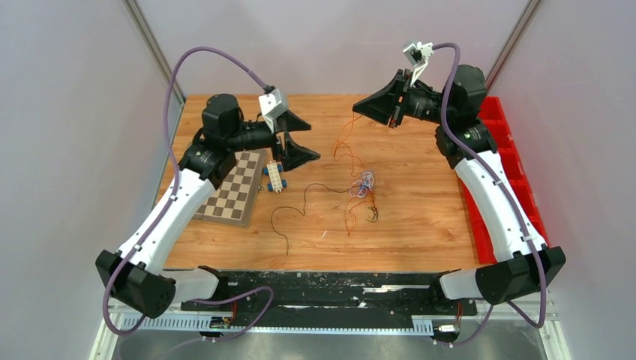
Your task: Untangle the cables
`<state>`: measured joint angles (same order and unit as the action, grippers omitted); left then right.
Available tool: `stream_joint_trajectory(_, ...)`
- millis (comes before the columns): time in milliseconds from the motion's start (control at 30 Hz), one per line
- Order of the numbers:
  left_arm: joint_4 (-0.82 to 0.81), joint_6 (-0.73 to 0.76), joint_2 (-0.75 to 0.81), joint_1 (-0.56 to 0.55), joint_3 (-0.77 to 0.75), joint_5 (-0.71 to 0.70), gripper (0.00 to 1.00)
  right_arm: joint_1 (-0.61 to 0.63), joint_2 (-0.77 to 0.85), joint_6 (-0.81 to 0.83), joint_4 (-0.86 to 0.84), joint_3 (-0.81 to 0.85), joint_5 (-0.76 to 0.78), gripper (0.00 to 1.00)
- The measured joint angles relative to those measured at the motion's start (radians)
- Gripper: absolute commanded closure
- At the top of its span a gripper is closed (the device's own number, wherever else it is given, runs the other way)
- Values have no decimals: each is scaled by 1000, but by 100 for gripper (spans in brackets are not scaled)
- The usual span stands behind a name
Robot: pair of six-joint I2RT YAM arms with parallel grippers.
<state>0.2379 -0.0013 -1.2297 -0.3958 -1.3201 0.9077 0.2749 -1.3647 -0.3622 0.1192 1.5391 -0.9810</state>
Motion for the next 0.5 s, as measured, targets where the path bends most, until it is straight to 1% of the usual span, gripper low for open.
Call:
stream_joint_trajectory(67, -70, 0, -25, -46, 15, -13, 0, 3, -4, -15, -10, 0, 2, 100)
stream_joint_trajectory(200, -242, 5, -31, -139, 116, -35, 0, 7, -9, -45, -21, 0, 3, 100)
stream_joint_trajectory(300, -330, 9, -43, -181, 153, -35, 0, 11, -9, -69, -34, 0, 3, 100)
stream_joint_trajectory(367, -375, 12, -55, -190, 156, -34, 0, 14, -9, -84, -39, 0, 2, 100)
stream_joint_trajectory(400, -399, 16, -61, -195, 156, -35, 2, 16, -9, -91, -42, 0, 2, 100)
stream_joint_trajectory(433, -420, 20, -66, -200, 156, -35, 7, 17, -9, -98, -45, 0, 2, 100)
stream_joint_trajectory(467, -439, 26, -71, -202, 156, -37, 18, 18, -9, -103, -49, 1, 2, 100)
stream_joint_trajectory(500, -454, 32, -76, -206, 156, -38, 26, 19, -9, -109, -51, 4, 2, 100)
